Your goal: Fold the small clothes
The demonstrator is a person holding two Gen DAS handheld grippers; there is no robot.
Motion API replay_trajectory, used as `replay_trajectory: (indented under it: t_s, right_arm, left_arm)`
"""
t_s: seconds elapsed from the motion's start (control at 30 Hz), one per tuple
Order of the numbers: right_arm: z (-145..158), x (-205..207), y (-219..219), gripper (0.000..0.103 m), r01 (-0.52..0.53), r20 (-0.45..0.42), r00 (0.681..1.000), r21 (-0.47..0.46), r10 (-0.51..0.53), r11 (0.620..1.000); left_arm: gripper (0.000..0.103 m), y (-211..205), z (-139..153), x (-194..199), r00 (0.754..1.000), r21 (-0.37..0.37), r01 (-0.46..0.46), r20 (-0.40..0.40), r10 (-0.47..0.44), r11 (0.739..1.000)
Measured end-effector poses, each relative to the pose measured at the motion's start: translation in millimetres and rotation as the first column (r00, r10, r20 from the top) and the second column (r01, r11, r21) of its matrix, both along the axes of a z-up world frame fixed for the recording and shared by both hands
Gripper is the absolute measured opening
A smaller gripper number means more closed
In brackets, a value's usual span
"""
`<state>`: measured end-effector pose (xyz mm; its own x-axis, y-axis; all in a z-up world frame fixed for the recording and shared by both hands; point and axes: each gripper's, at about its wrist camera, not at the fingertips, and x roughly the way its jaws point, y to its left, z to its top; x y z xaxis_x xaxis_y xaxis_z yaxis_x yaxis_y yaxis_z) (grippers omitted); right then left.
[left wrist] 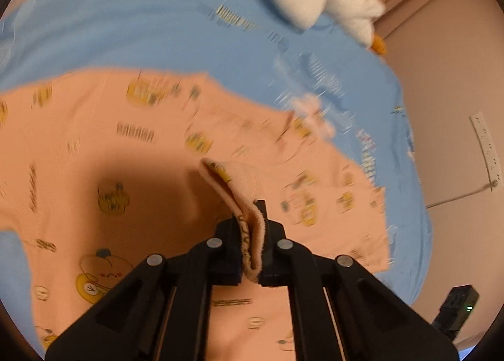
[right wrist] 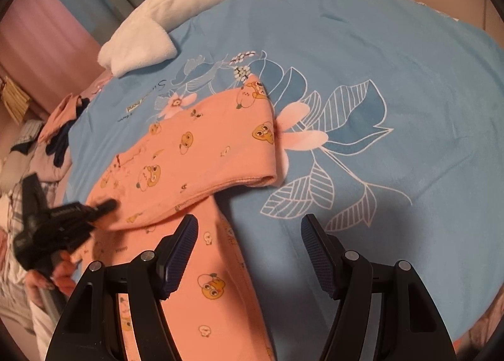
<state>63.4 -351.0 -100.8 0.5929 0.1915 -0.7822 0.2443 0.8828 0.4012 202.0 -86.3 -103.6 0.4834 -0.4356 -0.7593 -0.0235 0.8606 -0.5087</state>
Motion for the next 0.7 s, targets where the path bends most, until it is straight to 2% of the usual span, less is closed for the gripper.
replay_trajectory:
  t_s: [0.17,0.27,0.7]
  right_arm:
    - [-1.0,0.8,-2.9,0.068,-0.005,0.003,1.0,0.004,0.005,1.0]
    - [-1.3,3.5,-2.4,0.068,-0.017,0.003,1.0,0.015,0.017,1.0]
    - [-2.2,17.6,12.6,0.068,-0.052,-0.004,0.999,0.013,0.052,0.999]
  left_arm:
    - [0.004,0.0,55.4,-1.0,0.991,0.007,0.021,0.13,-0.022,1.0]
    - [0.004,2.2,75.5,-0.8,0.983,0.026,0.016,0.185,-0.02,1.0]
    - [0.004,38.3,98.0,-5.6,0.971,0.052,-0.039,0.238,0.025,0.998]
